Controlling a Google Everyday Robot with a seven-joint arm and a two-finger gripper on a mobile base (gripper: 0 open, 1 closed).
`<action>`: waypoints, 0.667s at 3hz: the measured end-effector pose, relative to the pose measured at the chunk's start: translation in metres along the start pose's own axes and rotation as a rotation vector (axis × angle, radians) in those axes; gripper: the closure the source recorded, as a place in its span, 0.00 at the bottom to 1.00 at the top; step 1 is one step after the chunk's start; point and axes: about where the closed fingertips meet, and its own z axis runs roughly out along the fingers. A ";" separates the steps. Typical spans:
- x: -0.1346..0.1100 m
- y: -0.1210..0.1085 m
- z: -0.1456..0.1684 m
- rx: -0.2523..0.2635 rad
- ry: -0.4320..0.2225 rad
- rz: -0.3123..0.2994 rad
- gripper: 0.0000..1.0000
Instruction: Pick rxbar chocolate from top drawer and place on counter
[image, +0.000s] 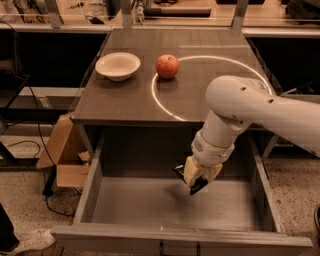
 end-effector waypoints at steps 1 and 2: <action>0.006 -0.003 -0.006 0.018 -0.028 0.022 1.00; 0.021 -0.007 -0.021 0.032 -0.075 0.059 1.00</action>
Offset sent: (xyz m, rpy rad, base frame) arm -0.0280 -0.0381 0.0434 -0.0212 -0.1211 -0.1512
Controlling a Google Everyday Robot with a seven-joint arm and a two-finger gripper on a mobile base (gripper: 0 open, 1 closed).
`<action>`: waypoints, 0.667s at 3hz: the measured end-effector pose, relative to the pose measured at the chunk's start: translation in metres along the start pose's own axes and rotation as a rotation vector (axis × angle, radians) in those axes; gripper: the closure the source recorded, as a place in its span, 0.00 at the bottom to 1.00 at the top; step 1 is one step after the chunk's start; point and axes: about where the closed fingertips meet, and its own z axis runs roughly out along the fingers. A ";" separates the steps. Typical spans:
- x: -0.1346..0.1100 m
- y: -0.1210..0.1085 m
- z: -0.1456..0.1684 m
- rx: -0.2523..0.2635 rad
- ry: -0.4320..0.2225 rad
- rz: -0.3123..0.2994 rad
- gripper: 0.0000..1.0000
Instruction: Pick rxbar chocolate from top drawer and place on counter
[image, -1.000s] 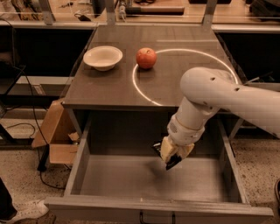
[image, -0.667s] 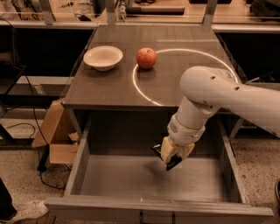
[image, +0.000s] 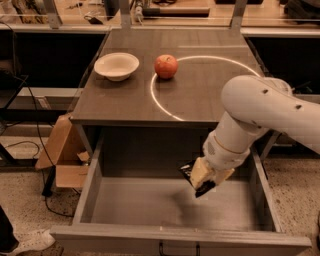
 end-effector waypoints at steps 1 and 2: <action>0.017 -0.007 -0.015 0.017 -0.031 0.038 1.00; 0.011 -0.006 -0.014 0.009 -0.030 0.029 1.00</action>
Offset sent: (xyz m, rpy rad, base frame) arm -0.0119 -0.0128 0.0112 -0.0104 -0.0203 -0.0398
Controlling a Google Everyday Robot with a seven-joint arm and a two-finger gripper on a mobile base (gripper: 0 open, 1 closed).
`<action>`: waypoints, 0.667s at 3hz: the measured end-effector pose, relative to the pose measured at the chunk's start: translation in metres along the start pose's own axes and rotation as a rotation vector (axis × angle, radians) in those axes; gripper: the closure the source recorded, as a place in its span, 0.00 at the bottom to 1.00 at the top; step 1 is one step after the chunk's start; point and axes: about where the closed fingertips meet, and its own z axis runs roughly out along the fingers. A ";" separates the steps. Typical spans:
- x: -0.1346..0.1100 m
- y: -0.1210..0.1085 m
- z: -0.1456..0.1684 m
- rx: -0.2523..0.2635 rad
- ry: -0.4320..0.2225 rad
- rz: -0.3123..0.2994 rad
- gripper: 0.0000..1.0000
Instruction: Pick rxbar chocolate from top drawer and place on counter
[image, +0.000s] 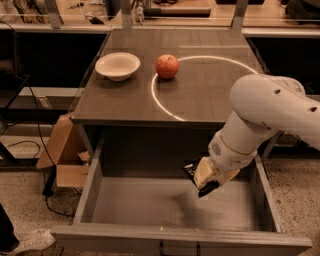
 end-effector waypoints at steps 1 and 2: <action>0.001 -0.006 -0.028 0.005 -0.041 -0.004 1.00; 0.014 -0.019 -0.059 0.011 -0.075 0.003 1.00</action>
Offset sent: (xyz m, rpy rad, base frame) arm -0.0148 -0.0667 0.0845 0.0094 -0.1091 -0.0463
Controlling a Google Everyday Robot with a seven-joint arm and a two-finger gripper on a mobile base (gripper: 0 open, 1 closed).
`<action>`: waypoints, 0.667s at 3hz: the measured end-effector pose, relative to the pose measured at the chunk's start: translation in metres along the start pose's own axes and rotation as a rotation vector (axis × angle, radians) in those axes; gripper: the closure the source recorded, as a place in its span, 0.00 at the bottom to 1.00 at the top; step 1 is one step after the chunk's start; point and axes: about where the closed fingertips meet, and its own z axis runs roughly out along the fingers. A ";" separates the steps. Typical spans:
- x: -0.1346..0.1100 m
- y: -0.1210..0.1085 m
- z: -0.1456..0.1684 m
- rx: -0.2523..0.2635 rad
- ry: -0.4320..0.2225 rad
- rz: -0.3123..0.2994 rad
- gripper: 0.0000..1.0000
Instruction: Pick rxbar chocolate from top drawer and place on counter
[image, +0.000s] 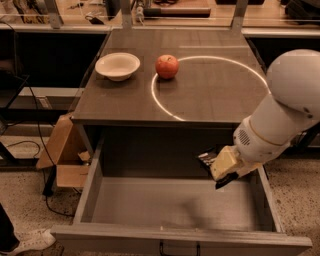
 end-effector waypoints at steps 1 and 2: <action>0.015 -0.014 -0.022 0.026 -0.024 0.016 1.00; 0.009 -0.010 -0.021 0.013 -0.031 0.013 1.00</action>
Offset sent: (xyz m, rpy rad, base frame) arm 0.0054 -0.0053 0.0145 0.0218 -0.0317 -0.0140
